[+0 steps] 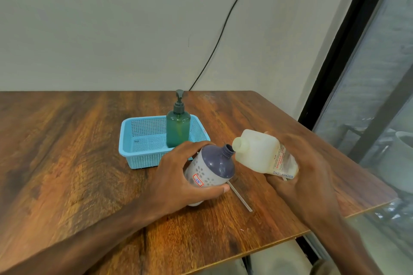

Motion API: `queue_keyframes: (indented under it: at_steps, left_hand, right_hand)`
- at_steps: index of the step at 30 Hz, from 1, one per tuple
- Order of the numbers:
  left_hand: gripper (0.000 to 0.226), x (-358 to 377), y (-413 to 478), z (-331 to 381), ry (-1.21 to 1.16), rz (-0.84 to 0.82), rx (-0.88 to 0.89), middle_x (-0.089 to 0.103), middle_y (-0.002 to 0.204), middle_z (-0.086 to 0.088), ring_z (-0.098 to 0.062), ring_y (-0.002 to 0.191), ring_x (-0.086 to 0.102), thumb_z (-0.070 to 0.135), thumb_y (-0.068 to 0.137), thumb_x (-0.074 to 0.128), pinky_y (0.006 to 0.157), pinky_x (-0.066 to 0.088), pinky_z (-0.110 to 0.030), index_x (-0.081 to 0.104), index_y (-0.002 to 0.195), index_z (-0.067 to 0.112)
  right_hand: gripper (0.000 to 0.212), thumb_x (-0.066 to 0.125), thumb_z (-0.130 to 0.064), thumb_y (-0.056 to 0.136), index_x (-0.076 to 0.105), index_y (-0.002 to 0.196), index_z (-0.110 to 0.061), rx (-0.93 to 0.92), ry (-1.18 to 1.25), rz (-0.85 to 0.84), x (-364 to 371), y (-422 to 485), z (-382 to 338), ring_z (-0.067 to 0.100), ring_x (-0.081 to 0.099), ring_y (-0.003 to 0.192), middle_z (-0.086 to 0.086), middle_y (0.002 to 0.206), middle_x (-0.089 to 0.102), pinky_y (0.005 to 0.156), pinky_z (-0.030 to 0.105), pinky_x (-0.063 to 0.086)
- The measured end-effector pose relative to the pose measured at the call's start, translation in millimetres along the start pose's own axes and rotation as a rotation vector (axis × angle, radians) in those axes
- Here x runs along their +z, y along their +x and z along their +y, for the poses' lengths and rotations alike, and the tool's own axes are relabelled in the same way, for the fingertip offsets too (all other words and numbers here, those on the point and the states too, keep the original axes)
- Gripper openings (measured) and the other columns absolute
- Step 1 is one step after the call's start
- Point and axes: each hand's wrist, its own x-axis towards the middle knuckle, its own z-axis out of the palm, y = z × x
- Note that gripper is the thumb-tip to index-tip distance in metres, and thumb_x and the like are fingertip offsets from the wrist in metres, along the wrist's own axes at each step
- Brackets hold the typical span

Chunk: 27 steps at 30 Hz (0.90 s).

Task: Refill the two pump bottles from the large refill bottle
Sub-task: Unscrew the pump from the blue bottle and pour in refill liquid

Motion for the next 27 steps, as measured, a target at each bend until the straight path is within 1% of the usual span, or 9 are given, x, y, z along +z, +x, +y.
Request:
queue_keyframes:
  at_steps: [2,5,7,10,13,19,22,24,27]
  left_hand:
    - [0.086,0,0,-1,0.008,-0.006,0.000,0.062,0.123,0.031,0.010,0.118,0.057,0.071,0.059,0.087,0.090,0.046,-0.004,0.057,0.133,0.041]
    - [0.083,0,0,-2,0.009,0.001,0.006,0.062,0.122,0.031,0.010,0.117,0.057,0.069,0.059,0.088,0.089,0.045,-0.003,0.058,0.131,0.040]
    - [0.082,0,-1,0,0.009,0.010,0.014,0.061,0.121,0.033,0.012,0.116,0.056,0.068,0.059,0.088,0.089,0.044,-0.003,0.056,0.130,0.043]
    - [0.078,0,0,0,0.006,0.019,0.029,0.061,0.119,0.033,0.010,0.114,0.058,0.068,0.060,0.089,0.089,0.047,-0.006,0.055,0.127,0.047]
    - [0.078,0,0,0,0.009,0.023,0.040,0.061,0.119,0.033,0.009,0.114,0.058,0.068,0.060,0.089,0.088,0.047,-0.007,0.055,0.128,0.047]
    - [0.077,1,-1,-1,0.026,0.033,0.049,0.055,0.119,0.041,0.014,0.115,0.054,0.074,0.060,0.084,0.088,0.045,-0.003,0.048,0.126,0.056]
    - [0.079,2,-1,-1,0.031,0.034,0.056,0.054,0.119,0.042,0.015,0.116,0.054,0.076,0.060,0.083,0.089,0.044,-0.002,0.048,0.127,0.055]
    - [0.080,2,-1,-1,0.023,0.030,0.062,0.057,0.121,0.038,0.010,0.117,0.056,0.075,0.060,0.084,0.090,0.046,-0.005,0.050,0.129,0.052]
    - [0.079,2,-1,-1,0.010,0.031,0.073,0.062,0.120,0.031,0.003,0.117,0.060,0.069,0.061,0.089,0.090,0.048,-0.009,0.056,0.129,0.046]
  right_hand:
    - [0.089,0.096,-0.006,0.060,0.054,0.130,-0.041,-0.003,-0.031,0.012,-1,2,-2,0.014,0.054,0.111,-0.017,0.119,0.055,0.091,0.056,0.051]
    - [0.089,0.096,-0.006,0.059,0.053,0.131,-0.036,-0.033,-0.064,0.017,-3,6,-2,0.019,0.056,0.111,-0.012,0.119,0.060,0.091,0.061,0.051]
    - [0.085,0.095,-0.006,0.061,0.057,0.131,-0.033,-0.037,-0.082,-0.007,-5,8,-1,0.025,0.060,0.114,-0.005,0.124,0.065,0.094,0.060,0.050]
    - [0.083,0.094,-0.008,0.063,0.059,0.135,-0.030,-0.017,-0.114,-0.050,-8,11,0,0.025,0.058,0.121,-0.005,0.129,0.065,0.101,0.055,0.046]
    - [0.085,0.094,-0.009,0.063,0.058,0.136,-0.033,-0.016,-0.133,-0.072,-10,14,-1,0.025,0.056,0.123,-0.007,0.131,0.063,0.102,0.053,0.045]
    - [0.090,0.094,-0.015,0.065,0.050,0.139,-0.040,0.036,-0.198,-0.108,-12,17,-1,0.027,0.052,0.129,-0.009,0.134,0.059,0.102,0.052,0.042]
    - [0.088,0.094,-0.013,0.065,0.053,0.139,-0.038,0.023,-0.220,-0.109,-14,19,-2,0.027,0.052,0.128,-0.008,0.133,0.059,0.104,0.052,0.039]
    - [0.086,0.093,-0.014,0.066,0.054,0.139,-0.038,0.025,-0.224,-0.124,-17,21,-3,0.027,0.050,0.130,-0.008,0.135,0.058,0.106,0.053,0.039]
    - [0.085,0.091,-0.015,0.068,0.054,0.140,-0.039,0.029,-0.230,-0.150,-20,23,-4,0.026,0.048,0.133,-0.009,0.136,0.058,0.107,0.048,0.036]
